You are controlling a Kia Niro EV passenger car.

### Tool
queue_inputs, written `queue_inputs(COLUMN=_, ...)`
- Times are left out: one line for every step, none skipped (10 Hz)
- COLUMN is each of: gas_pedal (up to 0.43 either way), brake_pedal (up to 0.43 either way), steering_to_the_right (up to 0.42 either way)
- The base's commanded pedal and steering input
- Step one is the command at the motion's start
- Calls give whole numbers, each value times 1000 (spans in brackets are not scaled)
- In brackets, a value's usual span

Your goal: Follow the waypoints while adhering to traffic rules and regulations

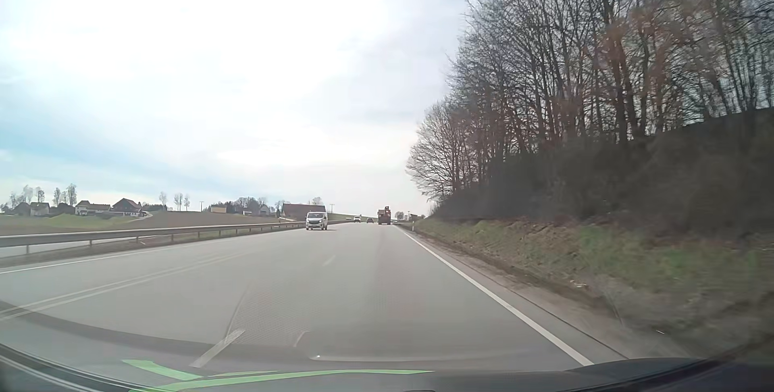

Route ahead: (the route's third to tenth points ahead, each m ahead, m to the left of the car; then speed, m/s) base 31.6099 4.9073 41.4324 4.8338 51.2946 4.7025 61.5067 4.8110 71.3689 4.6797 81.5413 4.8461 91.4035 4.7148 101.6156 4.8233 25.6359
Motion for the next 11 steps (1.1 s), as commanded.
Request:
queue_inputs(gas_pedal=421, brake_pedal=0, steering_to_the_right=0)
queue_inputs(gas_pedal=421, brake_pedal=0, steering_to_the_right=0)
queue_inputs(gas_pedal=421, brake_pedal=0, steering_to_the_right=0)
queue_inputs(gas_pedal=421, brake_pedal=0, steering_to_the_right=0)
queue_inputs(gas_pedal=421, brake_pedal=0, steering_to_the_right=0)
queue_inputs(gas_pedal=421, brake_pedal=0, steering_to_the_right=0)
queue_inputs(gas_pedal=421, brake_pedal=0, steering_to_the_right=0)
queue_inputs(gas_pedal=421, brake_pedal=0, steering_to_the_right=0)
queue_inputs(gas_pedal=421, brake_pedal=0, steering_to_the_right=1)
queue_inputs(gas_pedal=429, brake_pedal=0, steering_to_the_right=1)
queue_inputs(gas_pedal=429, brake_pedal=0, steering_to_the_right=1)
